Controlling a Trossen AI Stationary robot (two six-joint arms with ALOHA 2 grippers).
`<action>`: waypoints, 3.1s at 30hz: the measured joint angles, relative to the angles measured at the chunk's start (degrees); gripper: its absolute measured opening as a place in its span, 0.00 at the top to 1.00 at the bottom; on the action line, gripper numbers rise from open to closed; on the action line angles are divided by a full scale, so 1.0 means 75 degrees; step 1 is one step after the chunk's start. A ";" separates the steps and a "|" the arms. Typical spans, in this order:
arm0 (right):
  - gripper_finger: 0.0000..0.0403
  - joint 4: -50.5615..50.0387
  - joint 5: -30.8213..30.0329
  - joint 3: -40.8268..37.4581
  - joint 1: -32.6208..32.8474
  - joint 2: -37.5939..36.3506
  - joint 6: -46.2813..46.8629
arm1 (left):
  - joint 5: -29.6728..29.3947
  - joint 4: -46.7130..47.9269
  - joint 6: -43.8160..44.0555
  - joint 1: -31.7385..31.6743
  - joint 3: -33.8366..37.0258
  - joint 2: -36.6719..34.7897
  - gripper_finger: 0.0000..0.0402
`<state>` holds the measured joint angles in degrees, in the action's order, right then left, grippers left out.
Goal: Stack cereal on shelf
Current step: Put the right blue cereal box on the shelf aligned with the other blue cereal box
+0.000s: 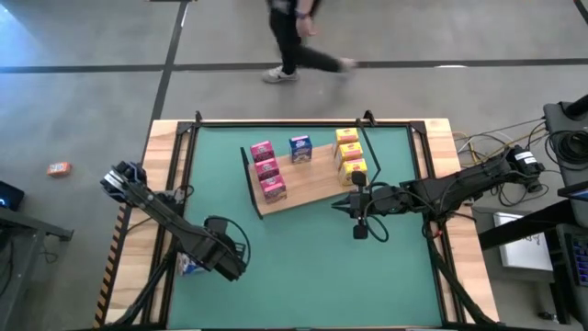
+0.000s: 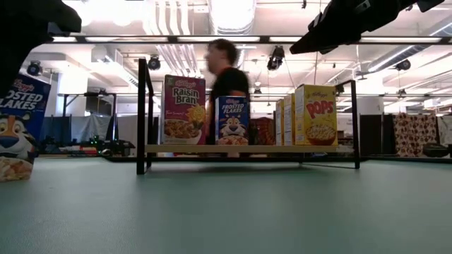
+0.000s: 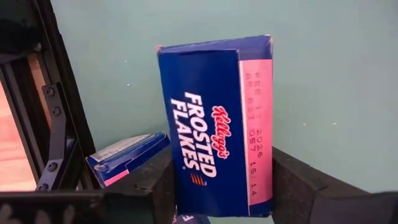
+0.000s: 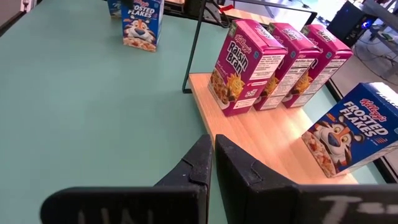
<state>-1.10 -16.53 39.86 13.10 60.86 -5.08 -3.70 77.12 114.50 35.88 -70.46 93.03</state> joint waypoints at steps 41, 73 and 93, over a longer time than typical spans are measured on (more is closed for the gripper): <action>0.97 -0.1192 0.0839 -0.0026 0.0814 -0.0589 0.0361 | -0.2796 -0.0358 -1.1078 -0.1490 -0.7001 0.2041 0.64; 0.97 -0.0383 0.0805 -0.1018 0.2489 -0.2202 -0.0009 | -0.1968 0.0666 -1.5122 -0.4842 -0.8121 0.3807 0.64; 0.97 -0.0385 0.0801 -0.1067 0.2486 -0.2264 0.0003 | -0.1362 -0.0141 -1.5840 -0.5798 -0.6984 0.3807 0.64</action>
<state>-3.99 -10.52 31.86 31.75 43.88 -5.06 -13.91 76.06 -4.29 -7.60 -122.84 121.58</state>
